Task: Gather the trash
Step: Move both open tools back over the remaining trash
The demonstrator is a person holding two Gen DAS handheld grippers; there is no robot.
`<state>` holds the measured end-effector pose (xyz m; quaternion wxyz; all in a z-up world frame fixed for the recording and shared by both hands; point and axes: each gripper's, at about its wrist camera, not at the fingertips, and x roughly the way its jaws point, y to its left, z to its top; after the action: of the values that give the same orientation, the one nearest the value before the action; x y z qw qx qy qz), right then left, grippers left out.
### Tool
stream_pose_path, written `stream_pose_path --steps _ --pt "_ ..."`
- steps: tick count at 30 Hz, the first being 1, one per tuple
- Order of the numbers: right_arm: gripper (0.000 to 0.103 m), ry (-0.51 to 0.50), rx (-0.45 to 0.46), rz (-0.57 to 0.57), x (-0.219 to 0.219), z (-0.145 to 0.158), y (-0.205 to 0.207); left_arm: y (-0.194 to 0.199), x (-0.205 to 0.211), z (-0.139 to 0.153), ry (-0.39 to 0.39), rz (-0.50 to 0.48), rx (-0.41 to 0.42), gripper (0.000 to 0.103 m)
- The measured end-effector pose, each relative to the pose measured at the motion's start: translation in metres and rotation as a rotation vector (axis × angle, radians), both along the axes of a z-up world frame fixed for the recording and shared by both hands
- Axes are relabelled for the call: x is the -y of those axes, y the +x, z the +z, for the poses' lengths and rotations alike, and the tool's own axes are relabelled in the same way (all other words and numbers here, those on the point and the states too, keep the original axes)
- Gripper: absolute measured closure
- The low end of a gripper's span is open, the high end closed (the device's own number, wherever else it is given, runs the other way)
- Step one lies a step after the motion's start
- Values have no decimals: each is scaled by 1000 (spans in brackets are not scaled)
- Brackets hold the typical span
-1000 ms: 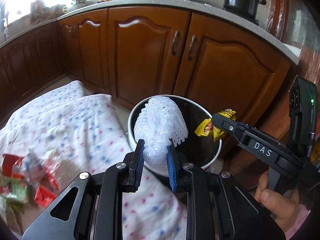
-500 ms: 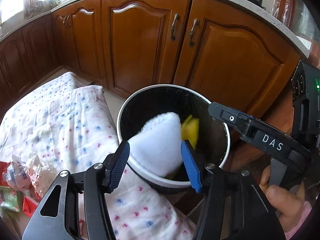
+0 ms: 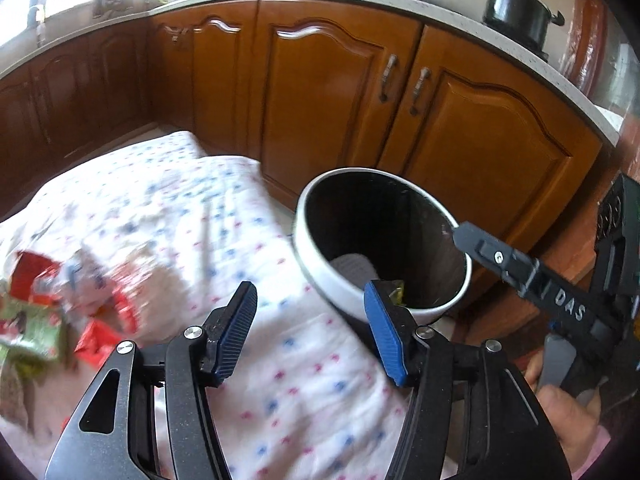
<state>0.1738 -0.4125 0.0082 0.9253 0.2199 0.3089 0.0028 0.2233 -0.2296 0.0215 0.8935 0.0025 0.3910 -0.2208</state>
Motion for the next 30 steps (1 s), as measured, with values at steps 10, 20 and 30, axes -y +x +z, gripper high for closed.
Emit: stream_pose_path --steps 10,20,30 --pt "31 10 4 80 -51 -1 -14 -38 -71 0 -12 85 19 46" --pt "31 -1 -19 152 -103 -11 -26 -61 -137 -8 -21 190 13 46" --pt "31 -32 -26 233 -144 -13 -25 -77 -184 -10 -31 261 13 46"
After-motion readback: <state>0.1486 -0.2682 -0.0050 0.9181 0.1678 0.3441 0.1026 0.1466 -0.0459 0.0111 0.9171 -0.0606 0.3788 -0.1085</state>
